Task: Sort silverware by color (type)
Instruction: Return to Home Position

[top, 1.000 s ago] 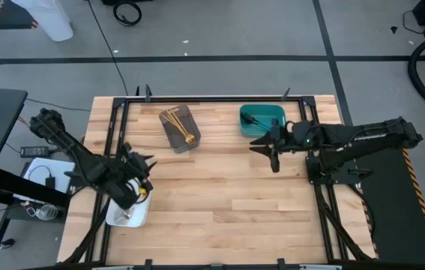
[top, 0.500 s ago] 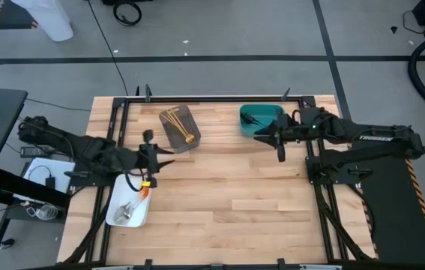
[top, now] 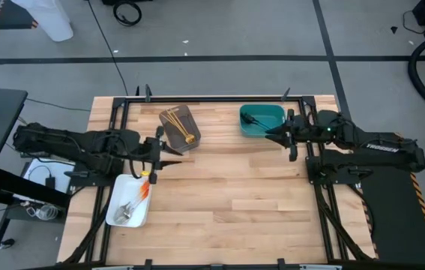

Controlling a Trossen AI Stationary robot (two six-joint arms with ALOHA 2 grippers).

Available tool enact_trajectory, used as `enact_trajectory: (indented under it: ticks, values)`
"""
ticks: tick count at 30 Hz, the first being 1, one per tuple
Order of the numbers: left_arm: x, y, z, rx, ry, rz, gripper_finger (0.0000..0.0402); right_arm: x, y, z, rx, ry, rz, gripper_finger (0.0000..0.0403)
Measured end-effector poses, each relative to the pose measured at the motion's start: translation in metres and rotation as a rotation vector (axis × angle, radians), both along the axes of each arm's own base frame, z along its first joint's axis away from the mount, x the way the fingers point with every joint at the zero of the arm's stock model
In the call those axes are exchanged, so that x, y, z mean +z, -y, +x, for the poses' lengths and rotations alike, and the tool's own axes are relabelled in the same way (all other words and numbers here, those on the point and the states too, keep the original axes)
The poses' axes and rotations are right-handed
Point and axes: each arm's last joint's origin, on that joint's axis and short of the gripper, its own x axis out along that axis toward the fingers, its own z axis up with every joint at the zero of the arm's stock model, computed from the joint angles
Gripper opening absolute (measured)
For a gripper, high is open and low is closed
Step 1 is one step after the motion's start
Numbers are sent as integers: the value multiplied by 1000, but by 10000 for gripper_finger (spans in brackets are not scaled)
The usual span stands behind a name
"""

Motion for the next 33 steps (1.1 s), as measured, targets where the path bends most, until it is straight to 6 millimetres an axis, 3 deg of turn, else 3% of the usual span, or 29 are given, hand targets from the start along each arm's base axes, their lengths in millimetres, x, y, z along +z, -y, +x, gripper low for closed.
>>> enact_trajectory:
  ticks: [8,15,26,33]
  values:
    - [-54,-12,-4,2,73,-34,75,-17,-5,-22,-6,61,8,91]
    - [-84,-22,-25,5,212,-113,58,-31,-8,-36,-12,113,14,90]
    - [-119,-26,-60,39,368,-200,57,-65,-9,-43,-37,158,30,90]
    - [-130,-27,-73,53,415,-219,56,-80,-10,-47,-34,165,53,90]
